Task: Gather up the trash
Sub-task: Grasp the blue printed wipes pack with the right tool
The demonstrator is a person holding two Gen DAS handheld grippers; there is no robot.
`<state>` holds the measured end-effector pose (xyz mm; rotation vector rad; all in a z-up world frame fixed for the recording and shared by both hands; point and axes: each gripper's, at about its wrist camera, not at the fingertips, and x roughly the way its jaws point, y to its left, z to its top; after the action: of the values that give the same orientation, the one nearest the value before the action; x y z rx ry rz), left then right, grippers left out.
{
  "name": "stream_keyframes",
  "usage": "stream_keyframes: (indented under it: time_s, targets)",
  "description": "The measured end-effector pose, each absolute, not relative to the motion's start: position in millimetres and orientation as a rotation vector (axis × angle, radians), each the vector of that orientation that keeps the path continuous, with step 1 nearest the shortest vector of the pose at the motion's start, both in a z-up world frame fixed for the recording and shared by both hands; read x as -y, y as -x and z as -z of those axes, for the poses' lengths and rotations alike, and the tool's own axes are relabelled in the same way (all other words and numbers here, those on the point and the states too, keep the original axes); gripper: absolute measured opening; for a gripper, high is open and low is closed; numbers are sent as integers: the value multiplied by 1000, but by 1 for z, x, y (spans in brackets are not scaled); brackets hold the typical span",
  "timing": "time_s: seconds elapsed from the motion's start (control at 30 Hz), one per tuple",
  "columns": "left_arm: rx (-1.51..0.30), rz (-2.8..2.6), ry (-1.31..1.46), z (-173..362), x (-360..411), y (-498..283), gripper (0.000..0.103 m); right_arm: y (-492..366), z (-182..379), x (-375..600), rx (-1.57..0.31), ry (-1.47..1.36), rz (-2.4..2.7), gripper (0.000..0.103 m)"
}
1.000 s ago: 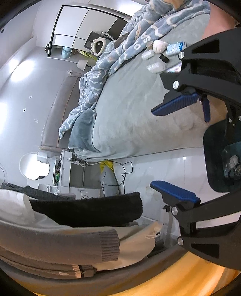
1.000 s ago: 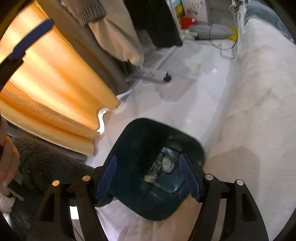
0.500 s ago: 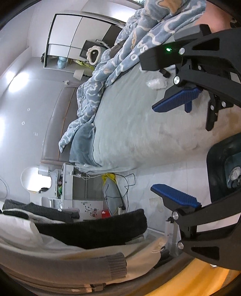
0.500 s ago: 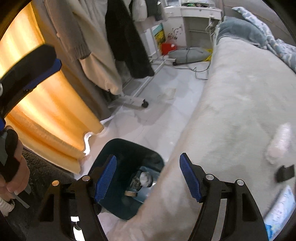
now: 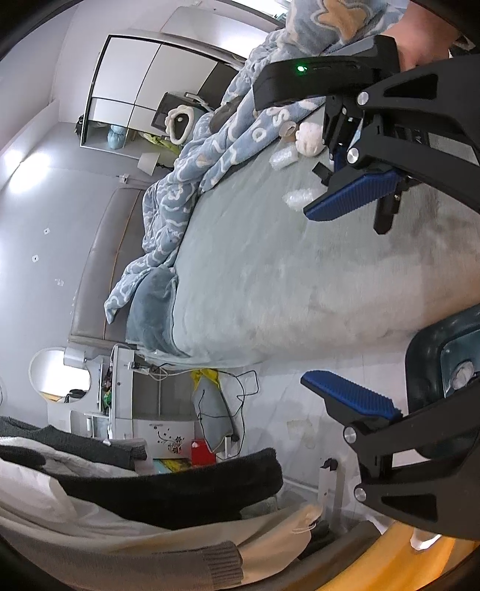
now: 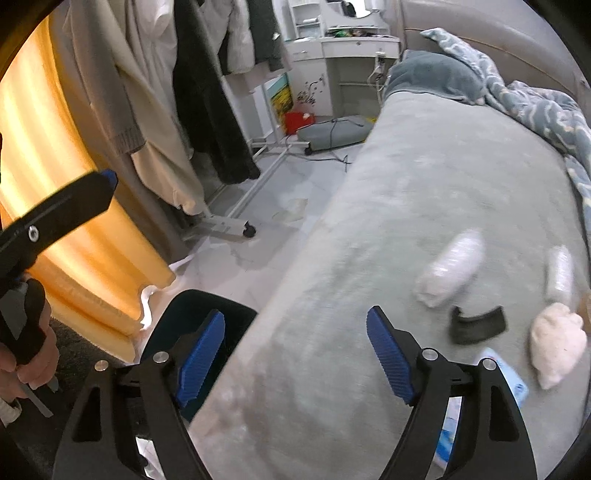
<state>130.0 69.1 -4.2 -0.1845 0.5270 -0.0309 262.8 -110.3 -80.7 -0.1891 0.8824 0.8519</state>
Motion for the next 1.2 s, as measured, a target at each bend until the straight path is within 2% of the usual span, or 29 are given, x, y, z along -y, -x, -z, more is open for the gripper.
stream_keyframes:
  time_s: [1.2]
  targets:
    - [-600, 133, 174, 20, 1, -156, 85, -287, 111, 206, -926, 233, -576, 85]
